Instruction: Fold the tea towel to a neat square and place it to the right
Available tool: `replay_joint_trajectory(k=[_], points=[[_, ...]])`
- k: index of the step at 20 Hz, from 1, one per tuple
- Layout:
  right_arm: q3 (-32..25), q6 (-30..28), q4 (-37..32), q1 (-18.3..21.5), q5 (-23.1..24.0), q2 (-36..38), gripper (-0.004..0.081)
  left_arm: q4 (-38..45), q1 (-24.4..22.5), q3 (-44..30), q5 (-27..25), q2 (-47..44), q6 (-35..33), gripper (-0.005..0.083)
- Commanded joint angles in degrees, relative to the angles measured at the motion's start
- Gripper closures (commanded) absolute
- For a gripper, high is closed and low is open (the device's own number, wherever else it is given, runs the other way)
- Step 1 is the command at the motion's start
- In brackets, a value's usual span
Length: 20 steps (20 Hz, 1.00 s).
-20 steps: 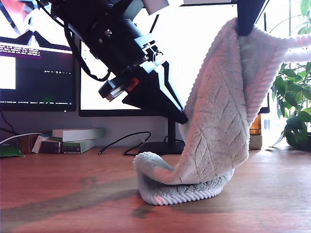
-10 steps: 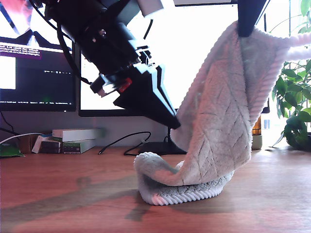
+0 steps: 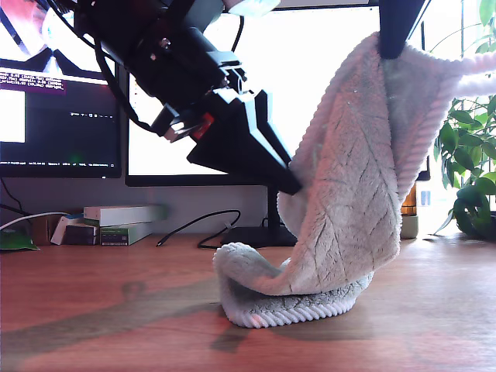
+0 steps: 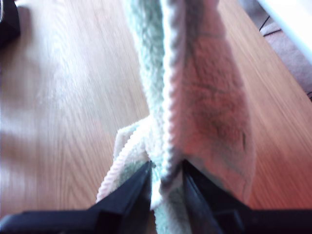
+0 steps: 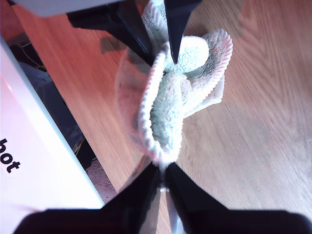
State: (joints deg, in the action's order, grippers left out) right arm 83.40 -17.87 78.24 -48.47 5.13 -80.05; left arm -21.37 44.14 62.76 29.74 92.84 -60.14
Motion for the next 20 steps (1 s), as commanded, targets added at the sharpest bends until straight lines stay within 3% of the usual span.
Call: replay_joint_trajectory(k=[1, 3, 6, 9, 16, 20], points=[[-0.7, 0.0, 0.0, -0.1, 0.1, 0.0, 0.0781, 0.3, 0.3, -0.5, 0.5, 1.4, 0.3, 0.0611], [-0.7, 0.0, 0.0, -0.1, 0.1, 0.0, 0.0781, -0.9, 0.3, -0.5, 0.5, 1.6, 0.3, 0.0632], [-0.7, 0.0, 0.0, -0.1, 0.1, 0.0, 0.0781, -3.1, 0.3, -0.5, 0.6, 3.4, 0.4, 0.0793], [-0.7, 0.0, 0.0, -0.1, 0.2, 0.0, 0.0781, -4.9, 0.3, -0.5, 0.3, 5.8, 2.8, 0.0798], [-0.7, 1.5, -0.9, -0.1, 1.8, 0.0, 0.0781, -3.6, -1.8, -0.5, -15.5, 2.2, 8.0, 0.0798], [-0.7, 1.6, -5.9, 0.8, 3.6, -0.2, 0.0781, -4.2, -4.3, -0.5, -21.8, -2.7, 11.8, 0.0798]])
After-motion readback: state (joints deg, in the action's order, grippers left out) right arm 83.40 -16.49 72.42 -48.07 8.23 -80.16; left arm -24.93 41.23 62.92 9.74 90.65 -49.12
